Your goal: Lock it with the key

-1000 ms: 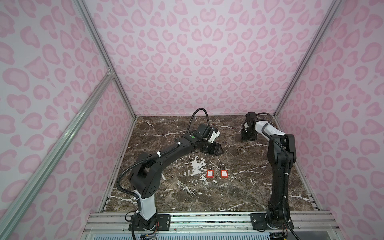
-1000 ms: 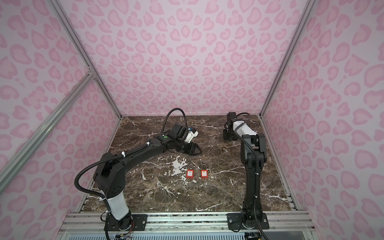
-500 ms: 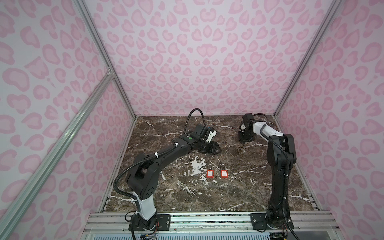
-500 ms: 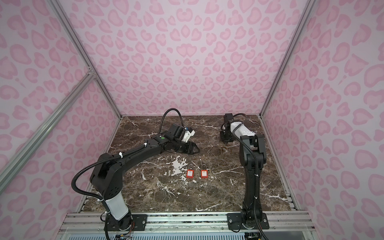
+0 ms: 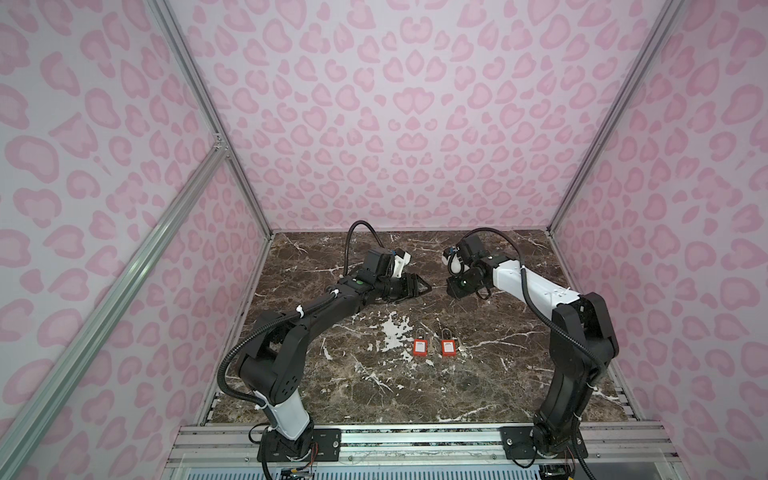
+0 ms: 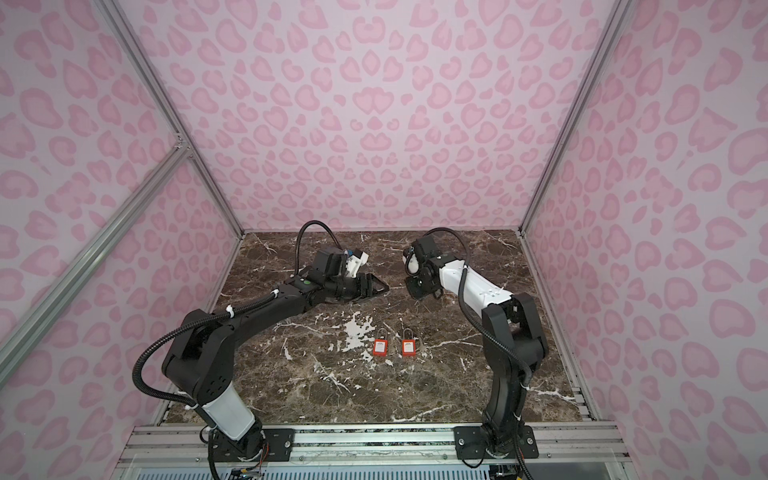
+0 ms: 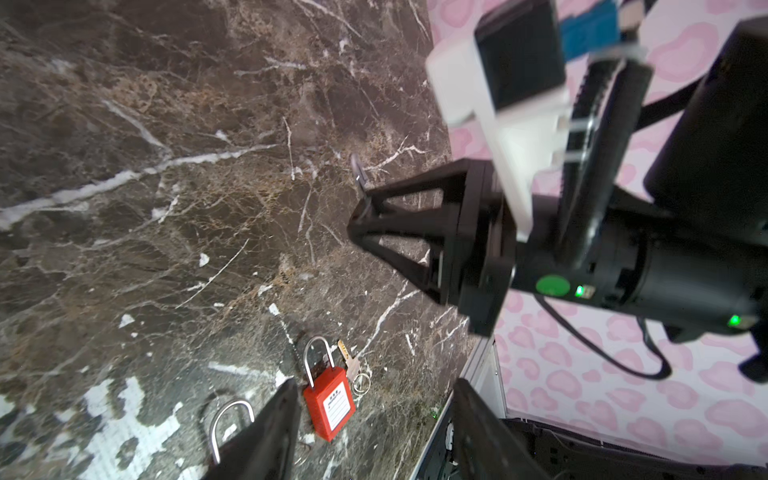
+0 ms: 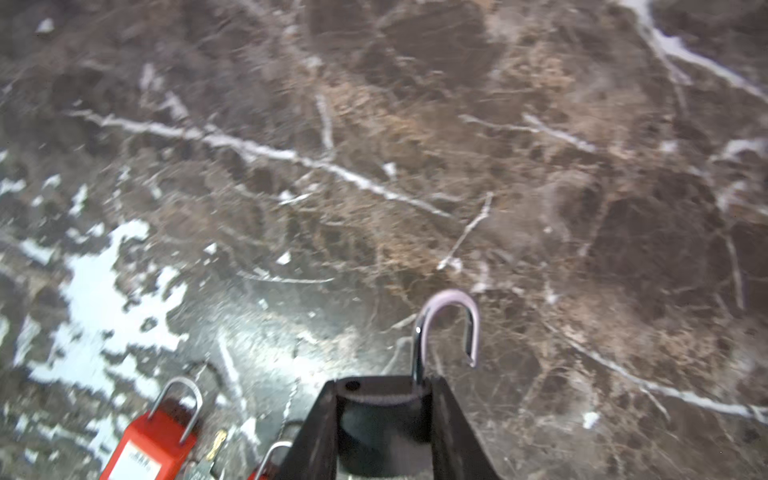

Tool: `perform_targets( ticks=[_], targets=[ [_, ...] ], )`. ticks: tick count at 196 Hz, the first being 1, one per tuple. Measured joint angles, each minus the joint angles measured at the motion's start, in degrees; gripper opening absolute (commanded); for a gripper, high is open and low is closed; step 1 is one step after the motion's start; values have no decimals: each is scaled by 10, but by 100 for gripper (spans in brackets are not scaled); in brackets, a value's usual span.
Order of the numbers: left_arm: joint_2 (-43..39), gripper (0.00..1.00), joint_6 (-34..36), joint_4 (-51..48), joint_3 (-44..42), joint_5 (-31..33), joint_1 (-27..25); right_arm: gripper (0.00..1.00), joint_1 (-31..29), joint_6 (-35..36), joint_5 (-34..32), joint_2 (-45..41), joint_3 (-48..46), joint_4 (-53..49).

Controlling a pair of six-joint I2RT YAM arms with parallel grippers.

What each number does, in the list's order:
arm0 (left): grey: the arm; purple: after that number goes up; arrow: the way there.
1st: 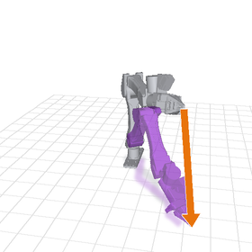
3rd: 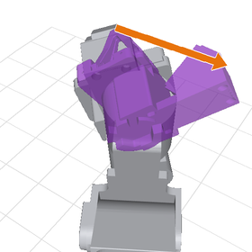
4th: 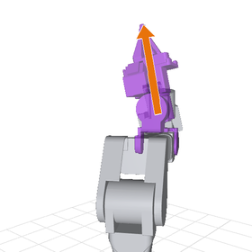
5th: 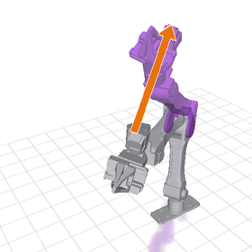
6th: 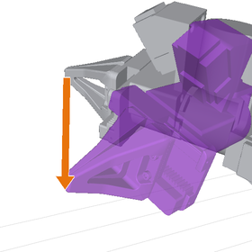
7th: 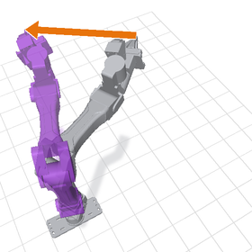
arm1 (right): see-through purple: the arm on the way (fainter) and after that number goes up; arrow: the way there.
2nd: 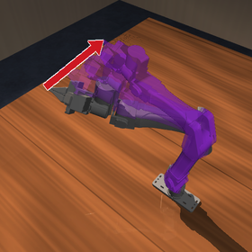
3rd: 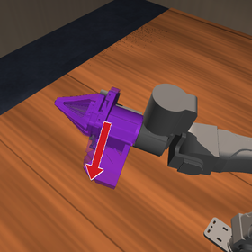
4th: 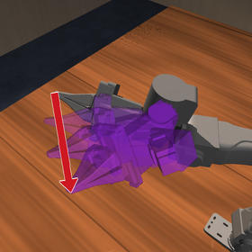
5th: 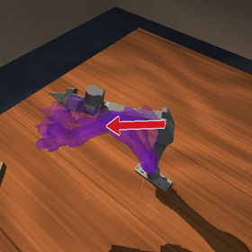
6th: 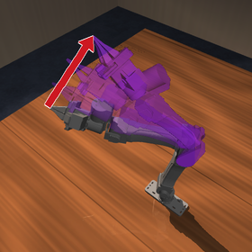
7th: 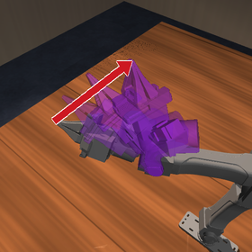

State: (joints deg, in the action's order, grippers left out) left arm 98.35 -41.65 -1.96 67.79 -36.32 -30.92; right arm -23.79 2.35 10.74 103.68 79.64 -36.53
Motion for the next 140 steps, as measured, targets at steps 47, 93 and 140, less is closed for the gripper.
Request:
perform_targets(
  ticks=[47,93,140],
  targets=[
    [-5,60,-17,8,-18,-7,13,27,-19,18,65,-65,-41,41],
    [-5,57,-25,32,-18,-13,13,26,-41,18,129,-75,-39,57],
    [4,54,-41,58,-22,-17,14,26,-66,19,152,-72,-30,54]
  ],
)
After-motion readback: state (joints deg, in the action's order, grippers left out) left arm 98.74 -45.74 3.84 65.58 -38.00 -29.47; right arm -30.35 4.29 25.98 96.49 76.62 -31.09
